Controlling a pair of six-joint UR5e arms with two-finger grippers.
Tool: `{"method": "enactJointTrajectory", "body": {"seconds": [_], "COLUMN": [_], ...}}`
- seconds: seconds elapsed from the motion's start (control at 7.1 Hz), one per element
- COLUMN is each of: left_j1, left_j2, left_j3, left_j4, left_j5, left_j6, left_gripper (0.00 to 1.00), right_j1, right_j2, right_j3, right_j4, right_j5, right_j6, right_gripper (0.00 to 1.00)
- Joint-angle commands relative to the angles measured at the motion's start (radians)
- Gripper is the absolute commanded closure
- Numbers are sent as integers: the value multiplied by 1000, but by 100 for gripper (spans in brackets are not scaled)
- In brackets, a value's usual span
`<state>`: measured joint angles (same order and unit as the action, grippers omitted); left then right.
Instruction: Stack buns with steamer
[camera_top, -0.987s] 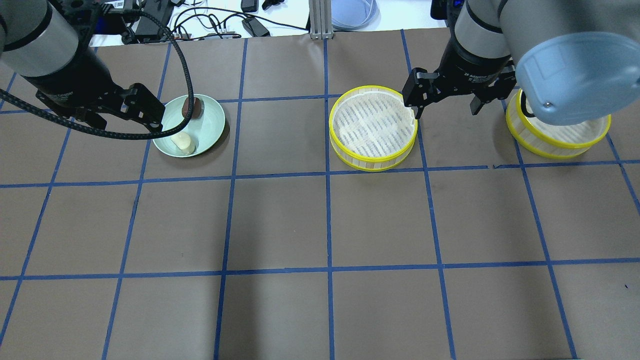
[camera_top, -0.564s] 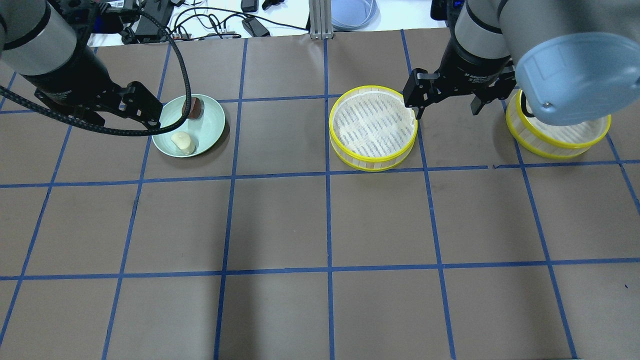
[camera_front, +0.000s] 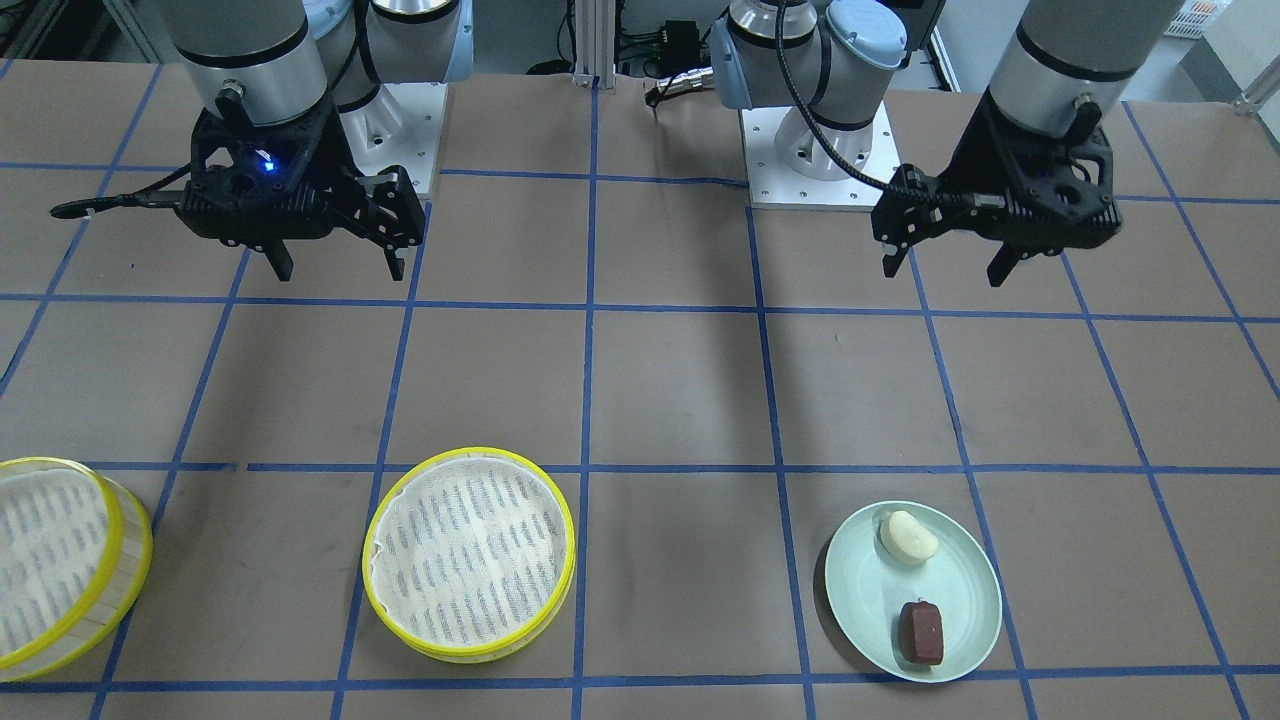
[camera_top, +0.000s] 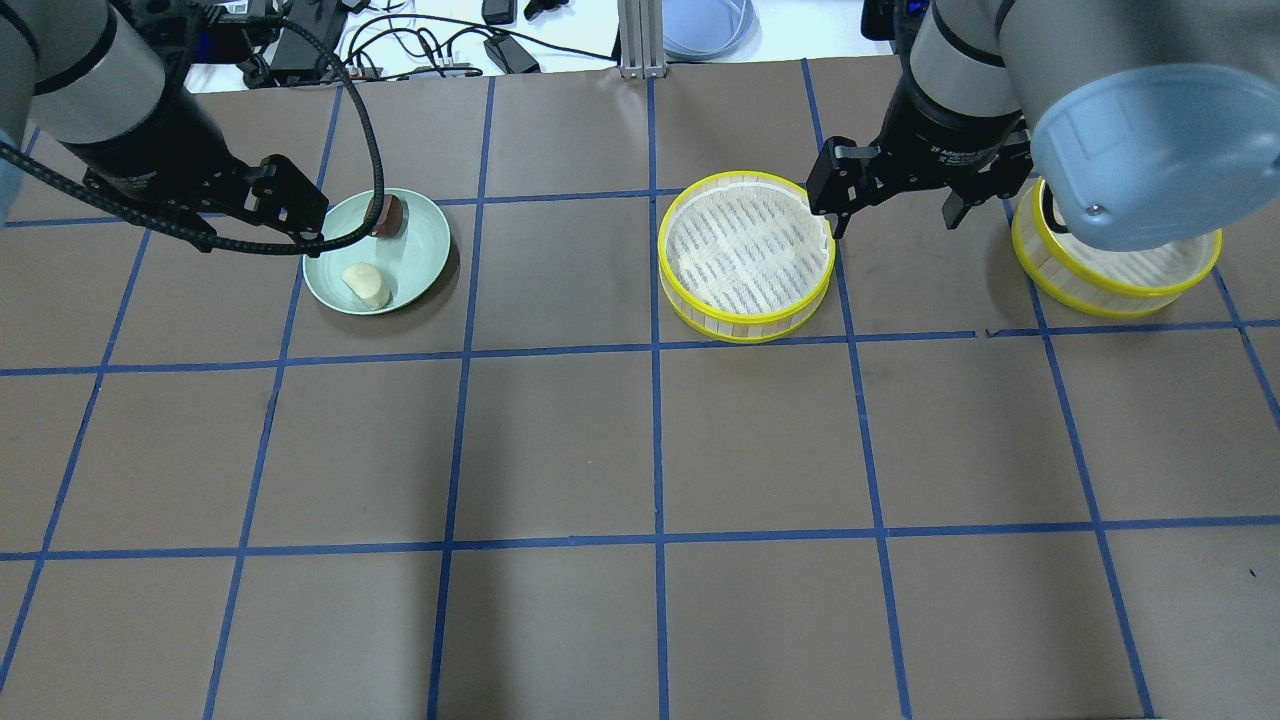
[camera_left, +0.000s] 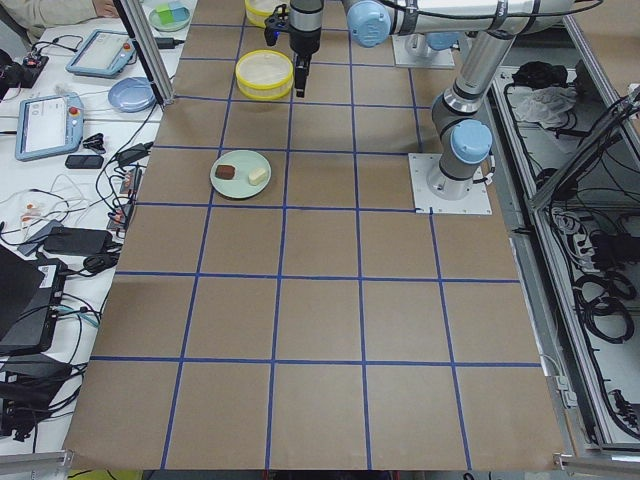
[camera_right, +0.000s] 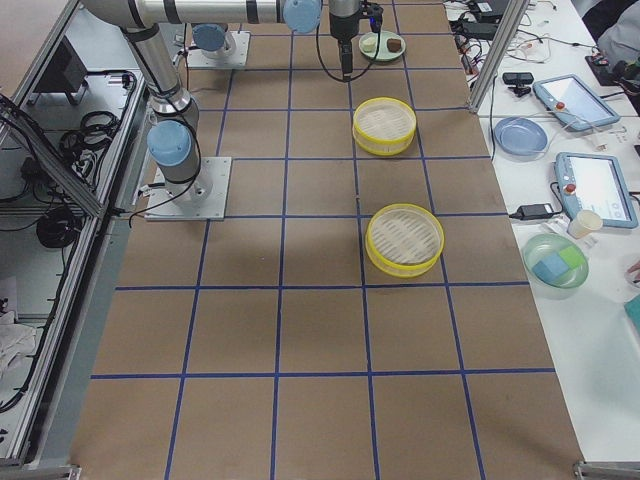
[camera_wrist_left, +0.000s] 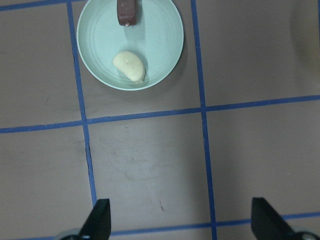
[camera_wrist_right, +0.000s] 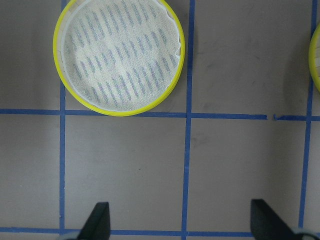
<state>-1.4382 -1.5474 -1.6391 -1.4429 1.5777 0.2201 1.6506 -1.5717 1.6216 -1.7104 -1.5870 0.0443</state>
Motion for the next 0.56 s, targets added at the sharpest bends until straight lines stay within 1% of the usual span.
{"method": "enactJointTrajectory", "body": {"seconds": [0.0, 0.14, 0.28, 0.42], "left_j1": [36, 60, 73, 76], "left_j2": [-142, -189, -241, -300], "left_j3": [1, 2, 2, 4], "left_j4": [193, 247, 303, 343], "left_j5": [-2, -4, -25, -78], "left_j6": [-8, -16, -66, -150], "left_gripper": [0, 0, 0, 0], "right_j1": [-9, -55, -96, -135], "right_j2": [1, 1, 13, 38], "right_j3": [0, 0, 0, -2], "right_j4": [-3, -2, -3, -41], "right_j5": [-1, 11, 13, 6], "right_j6": [-6, -29, -94, -178], "right_gripper": [0, 0, 0, 0]}}
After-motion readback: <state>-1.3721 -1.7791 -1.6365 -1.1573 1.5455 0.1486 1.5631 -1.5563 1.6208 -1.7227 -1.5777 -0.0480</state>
